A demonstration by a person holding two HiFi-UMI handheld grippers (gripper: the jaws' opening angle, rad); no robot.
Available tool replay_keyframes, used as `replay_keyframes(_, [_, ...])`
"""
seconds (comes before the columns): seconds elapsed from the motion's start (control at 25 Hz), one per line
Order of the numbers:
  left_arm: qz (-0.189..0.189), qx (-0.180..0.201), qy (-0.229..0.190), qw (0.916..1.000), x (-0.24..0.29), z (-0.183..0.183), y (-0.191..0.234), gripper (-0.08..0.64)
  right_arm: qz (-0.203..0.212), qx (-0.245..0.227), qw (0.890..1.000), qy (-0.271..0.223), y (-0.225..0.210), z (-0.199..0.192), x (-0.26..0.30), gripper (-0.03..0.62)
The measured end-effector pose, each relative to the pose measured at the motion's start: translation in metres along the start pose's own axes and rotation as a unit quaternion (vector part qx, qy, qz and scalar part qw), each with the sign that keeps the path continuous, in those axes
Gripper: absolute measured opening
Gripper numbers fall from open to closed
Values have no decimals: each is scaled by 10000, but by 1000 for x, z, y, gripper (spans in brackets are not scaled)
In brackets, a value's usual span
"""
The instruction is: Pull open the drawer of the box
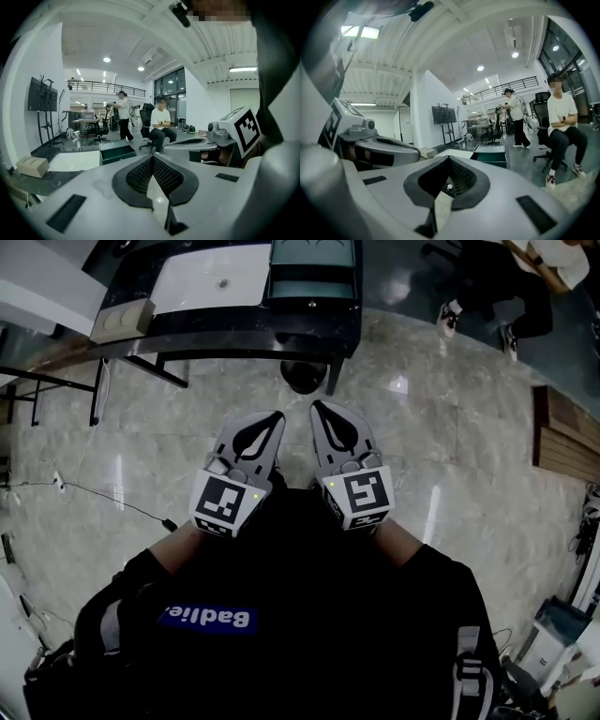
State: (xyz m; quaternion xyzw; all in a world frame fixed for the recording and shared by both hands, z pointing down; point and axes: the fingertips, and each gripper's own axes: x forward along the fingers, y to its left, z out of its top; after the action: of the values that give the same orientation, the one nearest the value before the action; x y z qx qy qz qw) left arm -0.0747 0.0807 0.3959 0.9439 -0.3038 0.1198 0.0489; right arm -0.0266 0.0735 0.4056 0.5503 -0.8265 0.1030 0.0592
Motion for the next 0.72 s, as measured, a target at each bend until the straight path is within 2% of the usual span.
replay_keyframes(0.16, [-15, 58, -52, 10000, -8, 2, -14, -9, 97, -244, 9996, -45, 18, 1, -17, 2])
replay_keyframes(0.36, [-370, 177, -66, 9991, -15, 6, -22, -9, -108, -619, 9977, -240, 32, 20, -28, 2])
replay_keyframes(0.72, [-584, 383, -565, 9960, -28, 28, -10, -9, -385, -993, 9934, -418, 45, 41, -25, 2])
